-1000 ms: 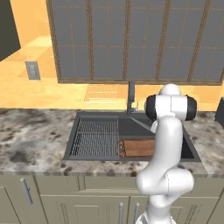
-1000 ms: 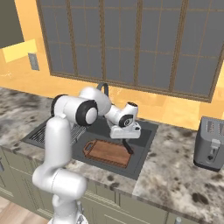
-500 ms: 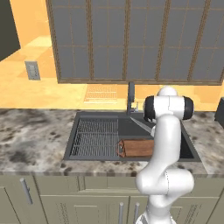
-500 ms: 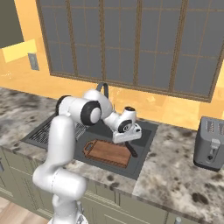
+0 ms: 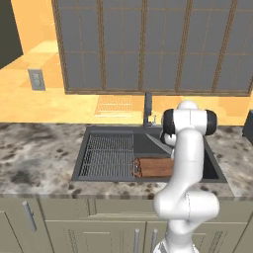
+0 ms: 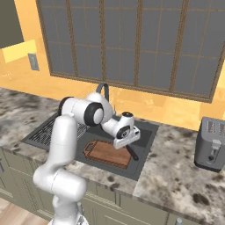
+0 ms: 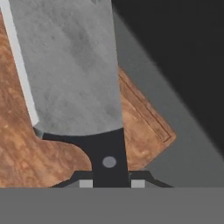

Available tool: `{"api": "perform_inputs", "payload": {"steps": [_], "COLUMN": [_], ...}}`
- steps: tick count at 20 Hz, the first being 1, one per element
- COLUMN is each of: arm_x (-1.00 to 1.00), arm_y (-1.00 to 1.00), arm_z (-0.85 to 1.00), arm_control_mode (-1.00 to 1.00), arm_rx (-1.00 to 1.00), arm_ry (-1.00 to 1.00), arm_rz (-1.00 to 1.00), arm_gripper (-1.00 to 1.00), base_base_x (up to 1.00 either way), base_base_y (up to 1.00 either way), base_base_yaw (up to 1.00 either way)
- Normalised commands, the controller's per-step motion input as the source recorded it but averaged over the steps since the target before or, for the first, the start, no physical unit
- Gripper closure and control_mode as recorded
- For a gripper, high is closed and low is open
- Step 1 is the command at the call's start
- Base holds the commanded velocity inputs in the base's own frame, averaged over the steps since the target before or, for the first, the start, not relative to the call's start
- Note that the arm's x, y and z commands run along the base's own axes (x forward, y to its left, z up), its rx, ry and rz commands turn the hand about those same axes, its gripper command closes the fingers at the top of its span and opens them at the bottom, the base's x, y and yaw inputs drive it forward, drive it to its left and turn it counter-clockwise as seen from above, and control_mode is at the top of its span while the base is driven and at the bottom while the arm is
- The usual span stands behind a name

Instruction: Move the cutting board and knife to the sink. Then move spray from the cabinet to the counter.

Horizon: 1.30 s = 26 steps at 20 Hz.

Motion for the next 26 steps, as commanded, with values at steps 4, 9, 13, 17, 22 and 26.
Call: {"api": "perform_inputs", "payload": {"steps": [4,9,13,17,22,26], "arm_x": [-0.17,-0.15,-0.01,0.01,0.11,0.02], "arm_y": [0.00,0.00,0.01,0.05,0.05,0.06], "arm_z": [-0.20,-0.18,-0.30,-0.35,-0.33,-0.33], "arm_control_mode": [-1.00,-1.00,-1.00,-1.00,-1.00,-1.00], "arm_rx": [0.00,0.00,0.00,0.00,0.00,0.00], "arm_ry": [-0.12,-0.11,-0.01,0.00,0.00,0.00], "arm_rz": [0.18,0.15,0.07,0.04,0.04,0.05], "arm_gripper": [1.00,1.00,1.00,1.00,1.00,1.00], "base_base_x": [0.00,0.00,0.00,0.00,0.00,0.00], "base_base_y": [0.00,0.00,0.00,0.00,0.00,0.00], "base_base_yaw": [0.00,0.00,0.00,0.00,0.00,0.00]}}
